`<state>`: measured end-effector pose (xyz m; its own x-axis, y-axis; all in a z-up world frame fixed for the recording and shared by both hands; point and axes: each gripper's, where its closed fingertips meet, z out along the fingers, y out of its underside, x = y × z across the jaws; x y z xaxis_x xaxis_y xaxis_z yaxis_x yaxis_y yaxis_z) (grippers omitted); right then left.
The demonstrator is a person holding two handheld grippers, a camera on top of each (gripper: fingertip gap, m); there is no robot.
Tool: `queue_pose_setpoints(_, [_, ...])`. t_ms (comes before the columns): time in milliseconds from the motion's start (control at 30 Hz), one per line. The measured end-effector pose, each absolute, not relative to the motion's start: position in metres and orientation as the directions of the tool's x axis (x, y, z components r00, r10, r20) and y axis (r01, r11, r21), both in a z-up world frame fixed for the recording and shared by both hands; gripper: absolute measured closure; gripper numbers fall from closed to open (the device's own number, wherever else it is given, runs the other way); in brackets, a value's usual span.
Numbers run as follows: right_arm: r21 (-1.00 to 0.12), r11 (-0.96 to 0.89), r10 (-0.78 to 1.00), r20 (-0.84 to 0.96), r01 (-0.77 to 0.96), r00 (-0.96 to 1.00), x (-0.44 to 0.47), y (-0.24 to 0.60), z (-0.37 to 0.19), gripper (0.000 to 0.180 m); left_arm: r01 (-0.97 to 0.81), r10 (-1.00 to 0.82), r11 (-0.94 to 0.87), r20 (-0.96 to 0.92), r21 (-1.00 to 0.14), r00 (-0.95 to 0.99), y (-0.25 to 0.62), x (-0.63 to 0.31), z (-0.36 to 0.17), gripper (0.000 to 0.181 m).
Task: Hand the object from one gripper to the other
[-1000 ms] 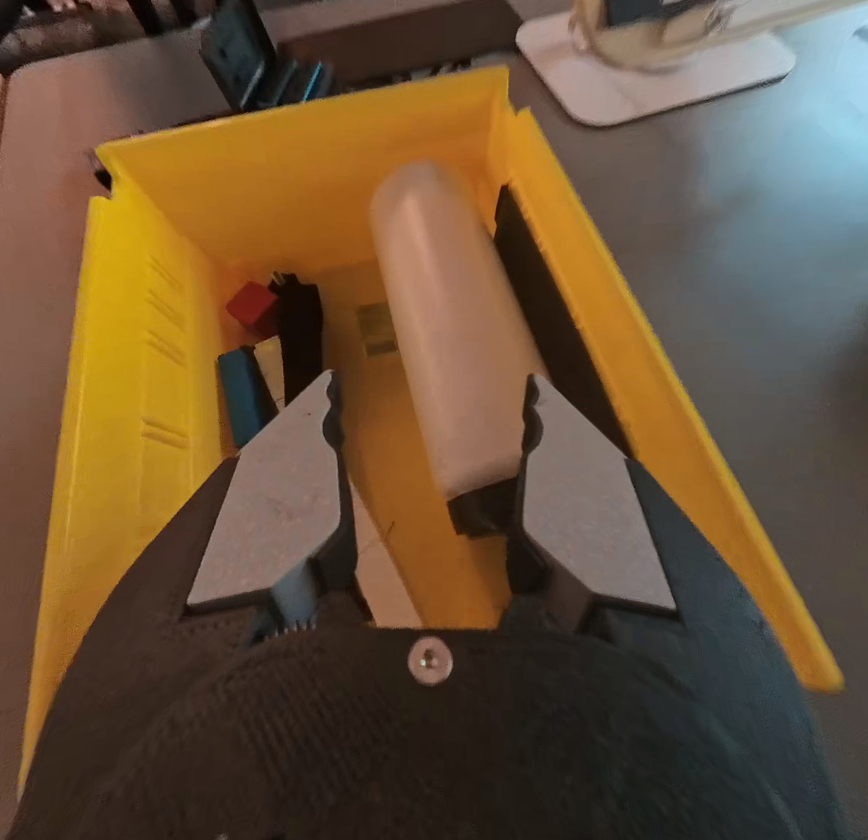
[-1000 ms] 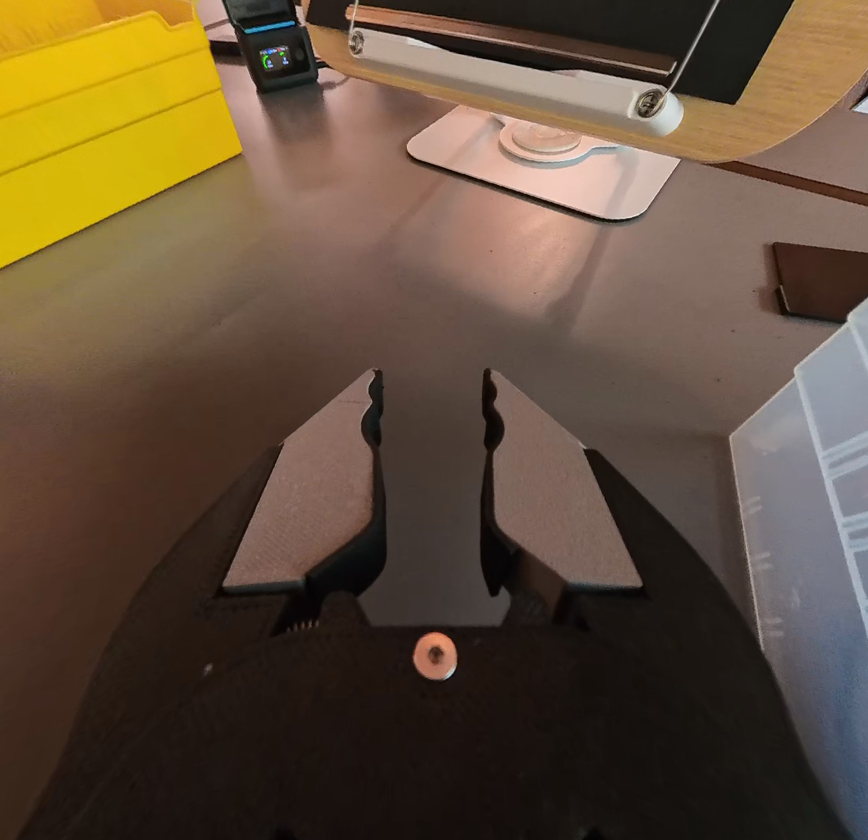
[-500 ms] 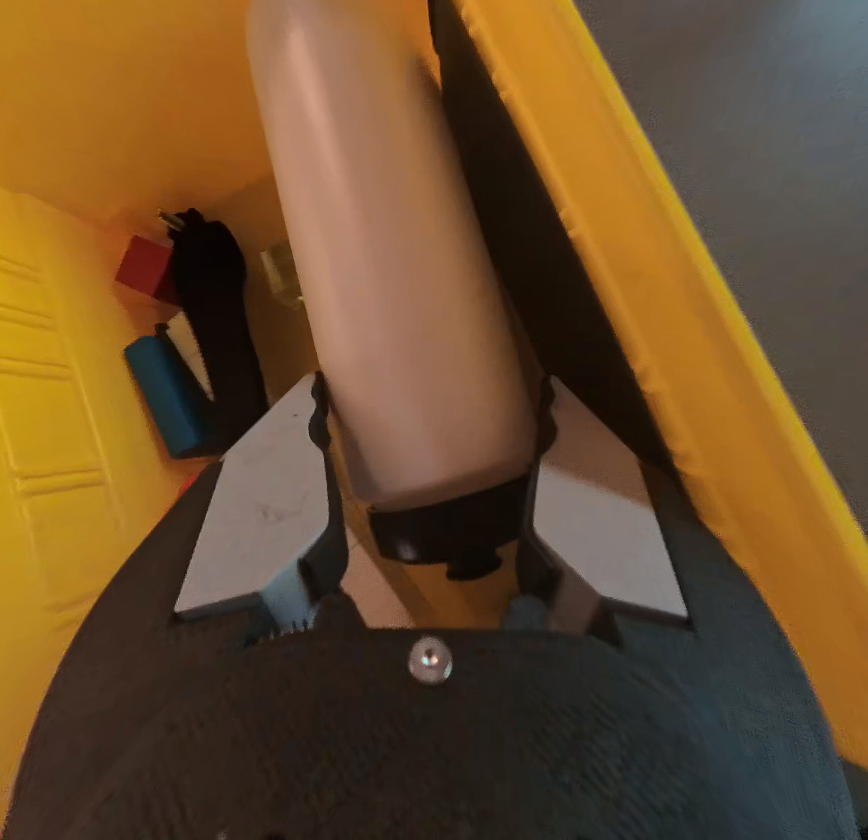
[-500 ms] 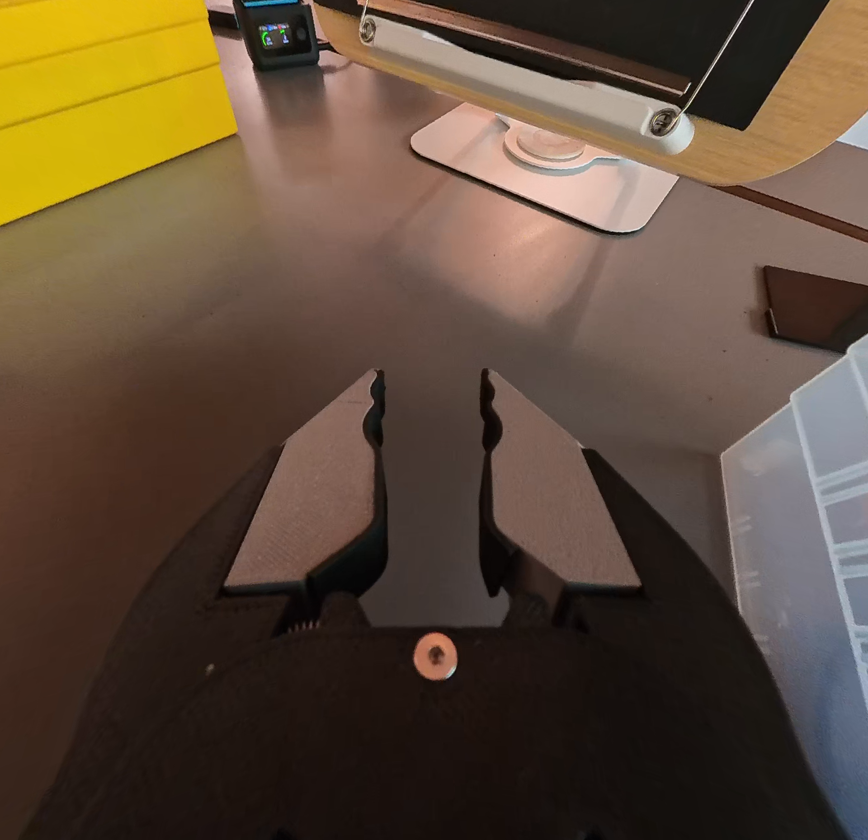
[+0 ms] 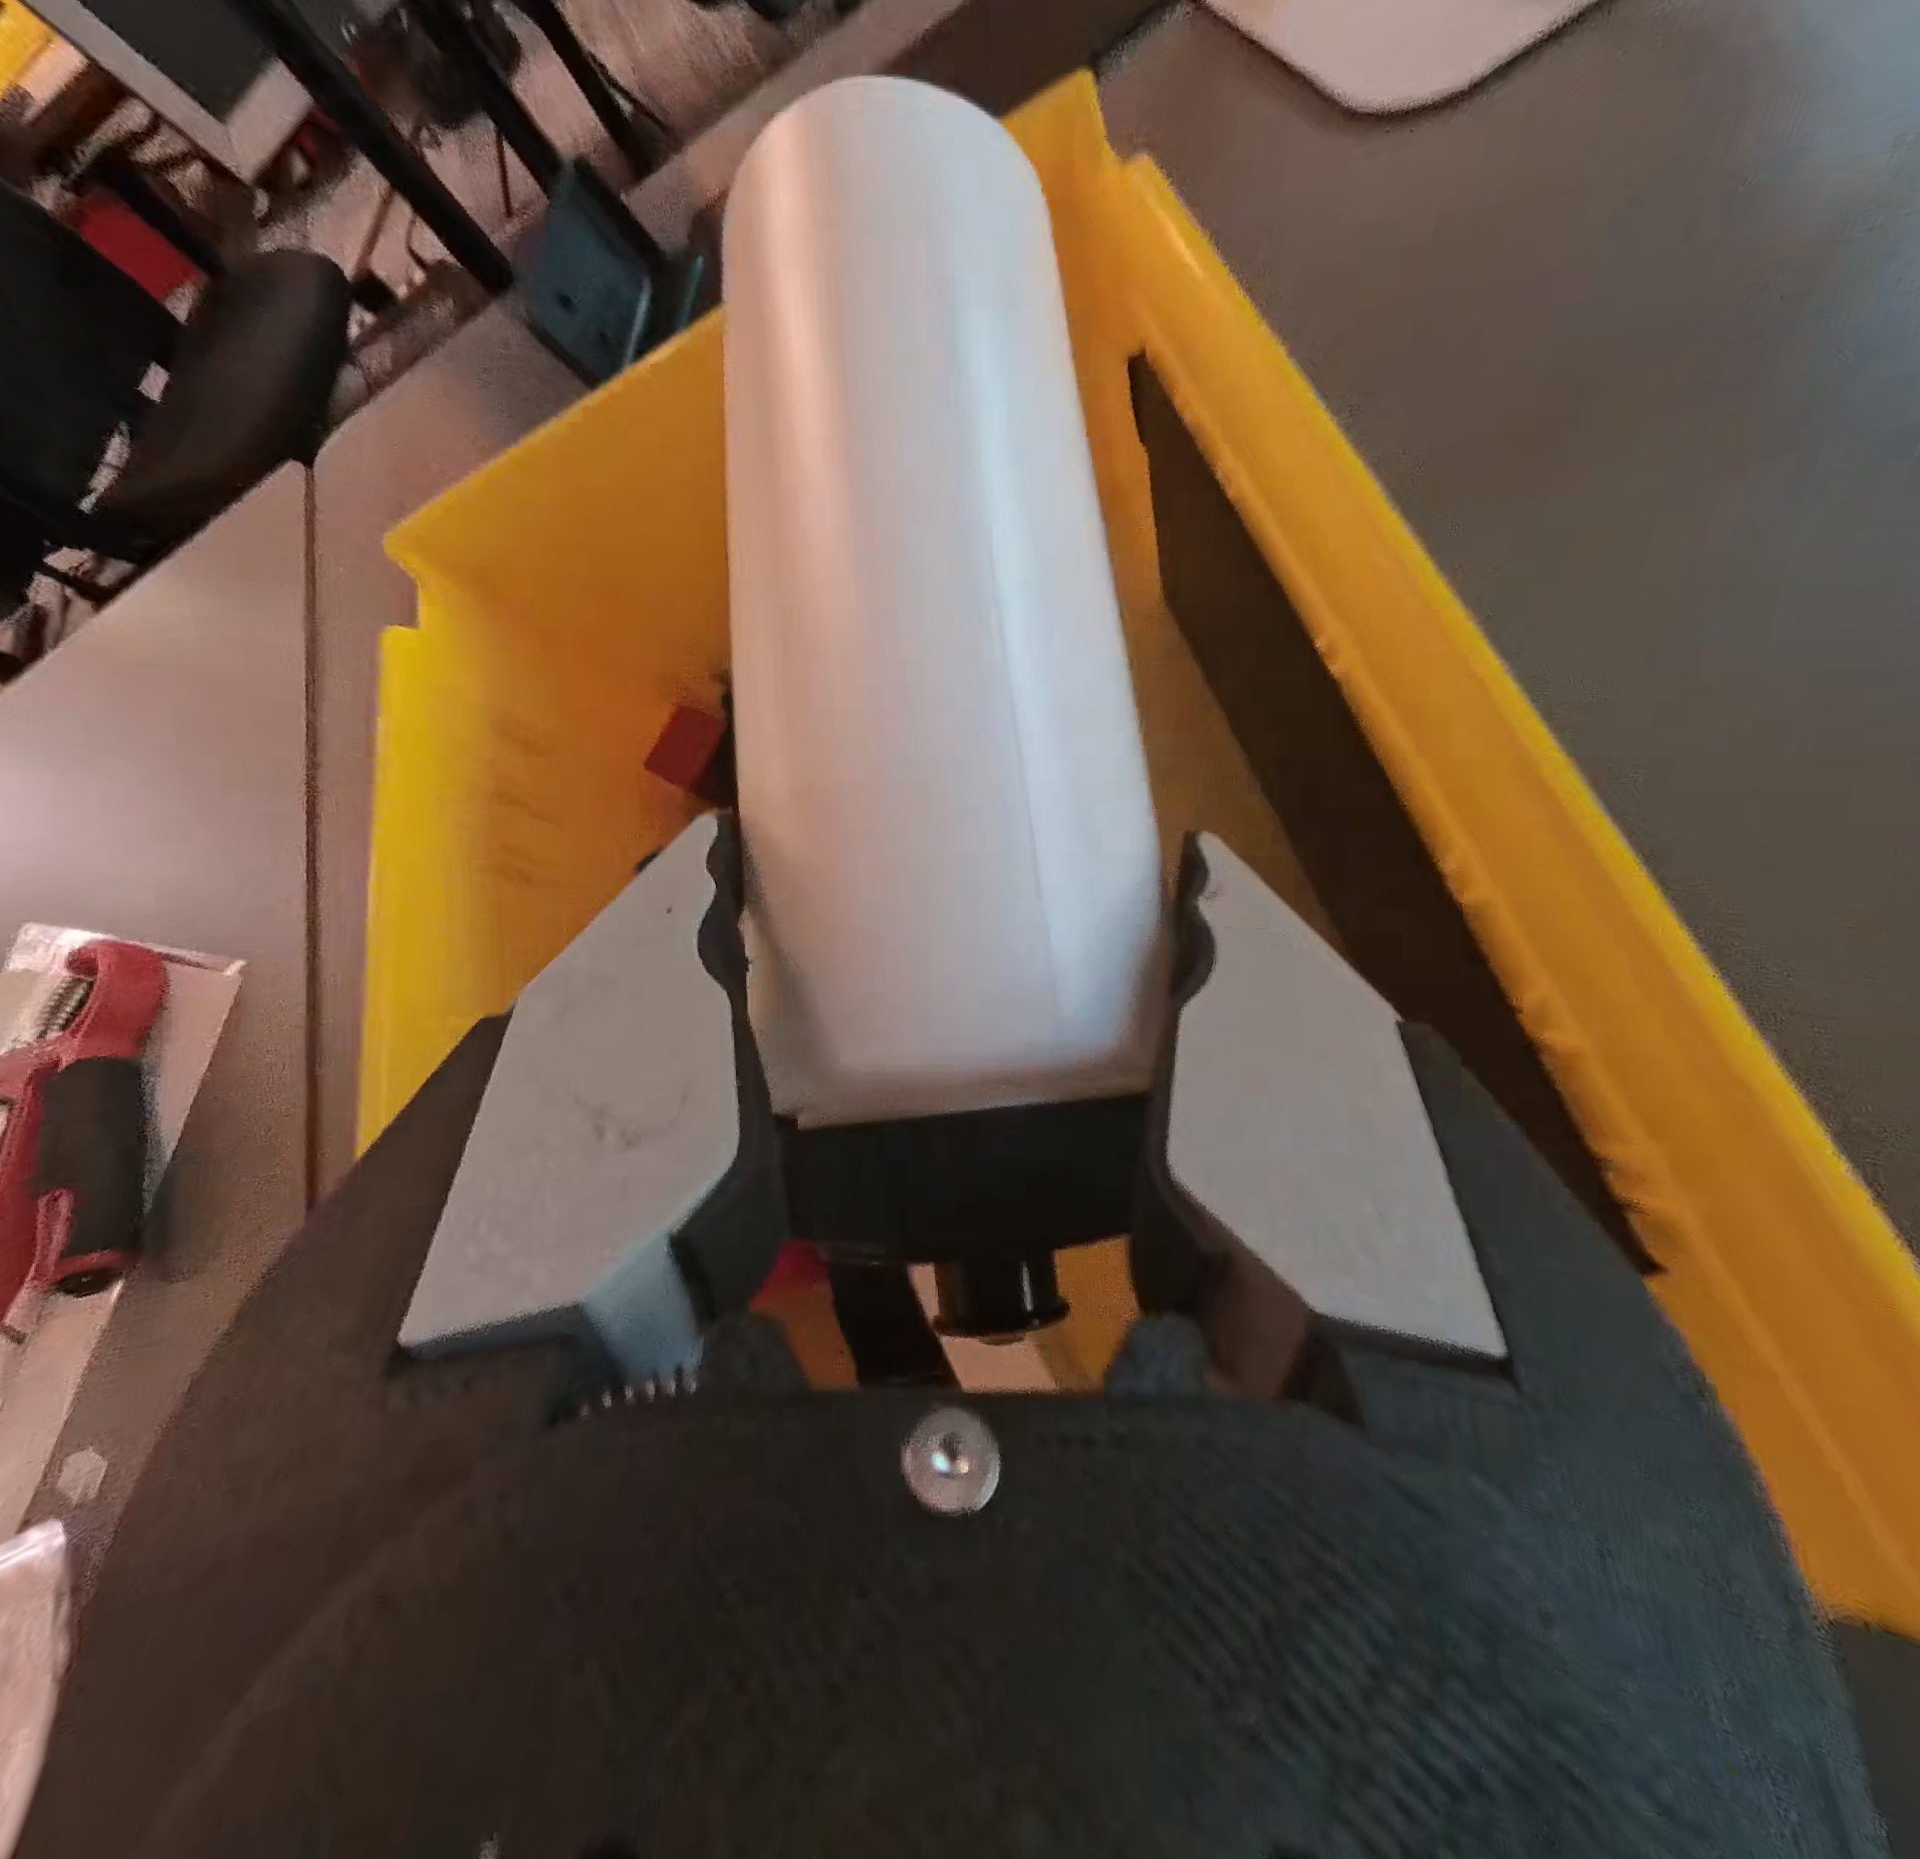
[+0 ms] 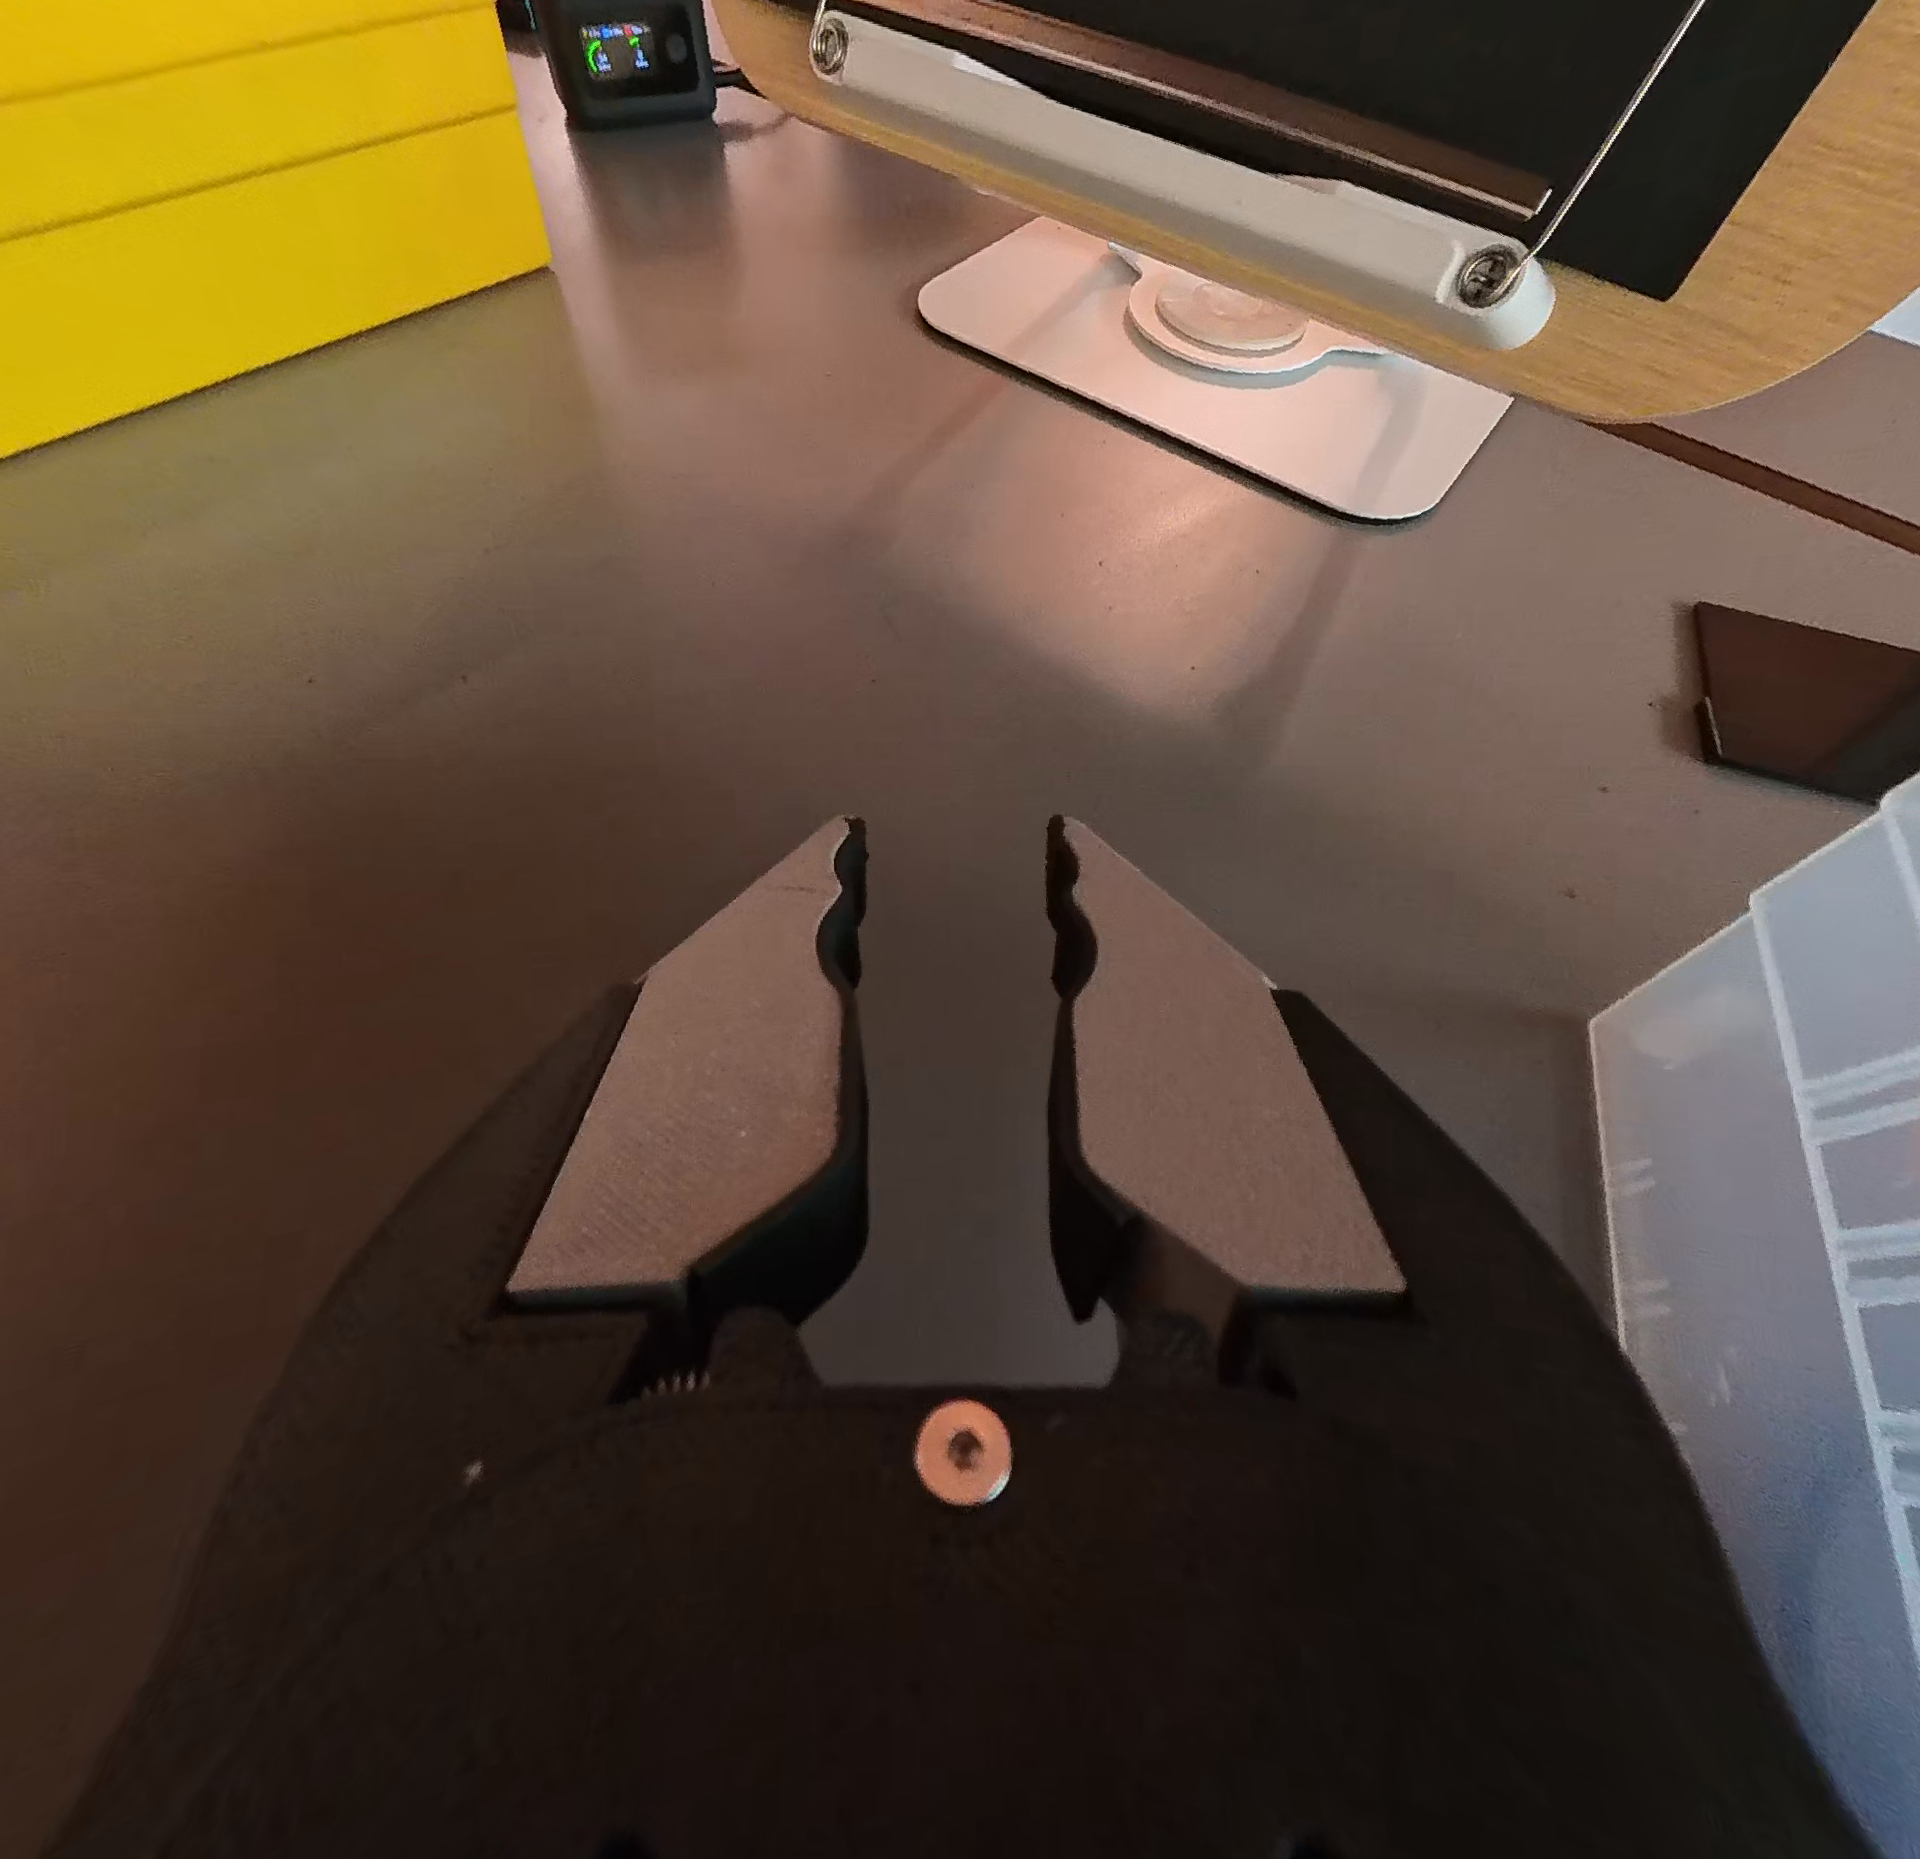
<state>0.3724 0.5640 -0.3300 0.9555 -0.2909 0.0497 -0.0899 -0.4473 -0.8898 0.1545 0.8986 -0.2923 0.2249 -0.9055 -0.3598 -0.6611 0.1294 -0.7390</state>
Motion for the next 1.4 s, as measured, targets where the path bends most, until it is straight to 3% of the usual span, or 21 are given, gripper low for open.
queue_pose_setpoints(33, [-0.89, -0.447, -0.29, 0.049, -0.09, 0.956, 0.372, 0.564, -0.33, 0.148, -0.643, -0.905, 0.141, -0.362, -0.753, 0.225, 0.896, 0.154, -0.286, 0.1])
queue_pose_setpoints(200, [-0.89, -0.449, -0.288, 0.057, -0.082, 0.956, 0.373, 0.565, -0.329, 0.149, -0.525, -0.856, 0.222, -0.422, -0.822, 0.299, 0.899, 0.148, -0.244, 0.1])
queue_pose_setpoints(367, [-0.904, -0.417, -0.261, 0.024, -0.09, 0.965, 0.367, 0.567, -0.324, 0.147, -0.19, -0.941, 0.16, -0.208, -0.969, 0.268, 0.873, 0.144, -0.186, 0.1])
queue_pose_setpoints(567, [-0.947, -0.298, -0.134, -0.084, -0.121, 0.987, 0.345, 0.574, -0.302, 0.133, 0.157, -0.999, -0.027, 0.02, -0.987, -0.048, 0.813, 0.128, -0.123, 0.1])
queue_pose_setpoints(633, [-0.949, -0.265, -0.021, -0.172, -0.172, 0.985, 0.323, 0.581, -0.289, 0.116, 0.199, -0.98, -0.104, 0.065, -0.975, -0.19, 0.785, 0.127, -0.111, 0.1])
queue_pose_setpoints(733, [-0.953, -0.182, 0.215, -0.281, -0.244, 0.935, 0.274, 0.585, -0.246, 0.103, 0.222, -0.927, -0.196, 0.106, -0.955, -0.361, 0.742, 0.13, -0.098, 0.1])
queue_pose_setpoints(867, [-0.963, -0.065, 0.411, -0.264, -0.261, 0.873, 0.214, 0.577, -0.184, 0.095, 0.191, -0.862, -0.203, 0.082, -0.96, -0.501, 0.677, 0.146, -0.102, 0.1])
queue_pose_setpoints(1133, [-0.967, 0.098, 0.402, -0.176, -0.234, 0.899, 0.171, 0.567, -0.134, 0.08, -0.005, -0.704, -0.078, 0.059, -0.997, -0.708, 0.543, 0.171, -0.16, 0.101])
queue_pose_setpoints(1400, [-0.972, 0.017, 0.481, -0.199, -0.236, 0.854, 0.158, 0.577, -0.153, 0.078, -0.129, -0.69, 0.039, 0.067, -0.991, -0.72, 0.52, 0.186, -0.206, 0.102])
